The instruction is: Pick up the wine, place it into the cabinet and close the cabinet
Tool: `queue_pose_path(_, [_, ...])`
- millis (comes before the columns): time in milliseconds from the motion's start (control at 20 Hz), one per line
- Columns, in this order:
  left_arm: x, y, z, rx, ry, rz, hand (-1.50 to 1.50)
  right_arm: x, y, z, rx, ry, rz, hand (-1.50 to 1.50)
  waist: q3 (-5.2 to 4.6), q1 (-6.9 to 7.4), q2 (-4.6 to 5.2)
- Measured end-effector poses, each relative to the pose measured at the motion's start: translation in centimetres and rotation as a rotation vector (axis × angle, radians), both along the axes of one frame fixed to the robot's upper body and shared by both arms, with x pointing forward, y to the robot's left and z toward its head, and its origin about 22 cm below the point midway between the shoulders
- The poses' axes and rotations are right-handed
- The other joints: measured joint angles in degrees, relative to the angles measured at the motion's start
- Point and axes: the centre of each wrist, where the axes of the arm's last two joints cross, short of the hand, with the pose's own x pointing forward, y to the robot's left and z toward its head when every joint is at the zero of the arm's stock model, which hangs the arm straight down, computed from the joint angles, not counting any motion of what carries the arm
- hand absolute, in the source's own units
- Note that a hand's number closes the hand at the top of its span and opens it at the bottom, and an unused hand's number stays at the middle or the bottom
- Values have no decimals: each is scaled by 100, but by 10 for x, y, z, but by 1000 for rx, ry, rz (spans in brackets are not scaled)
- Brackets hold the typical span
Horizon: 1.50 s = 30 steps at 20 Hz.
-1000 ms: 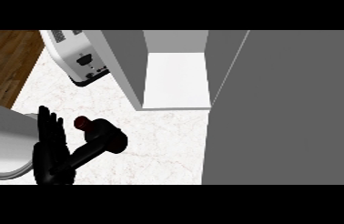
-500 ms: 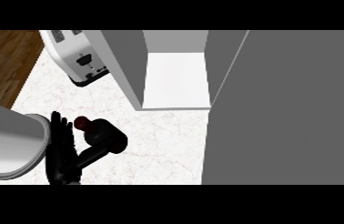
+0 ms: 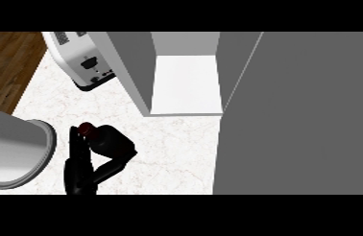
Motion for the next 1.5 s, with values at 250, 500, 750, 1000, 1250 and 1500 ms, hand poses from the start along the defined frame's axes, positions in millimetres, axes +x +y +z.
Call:
queue_pose_path(250, [0,-1,-20,-43,-17,9,-150,0,1,1,2,5,0,-150,-2,-1,0])
queue_pose_path(500, [0,-4,-28,-98,-62,33,-150,1,2,3,-1,4,1,-150,-2,5,-2])
queue_pose_path(750, [8,-3,-36,-171,-119,73,-150,3,0,4,-14,-4,-8,-150,-3,-5,-2])
queue_pose_path(1000, [10,-2,-47,-226,-174,90,-150,3,3,5,-3,8,1,-150,-3,-5,0])
queue_pose_path(1250, [26,-4,-51,-259,-198,89,-150,1,1,2,-11,14,-3,-150,1,-30,3])
queue_pose_path(1500, [33,-14,-56,-254,-213,77,150,4,0,5,-13,-3,-12,-150,1,-12,7])
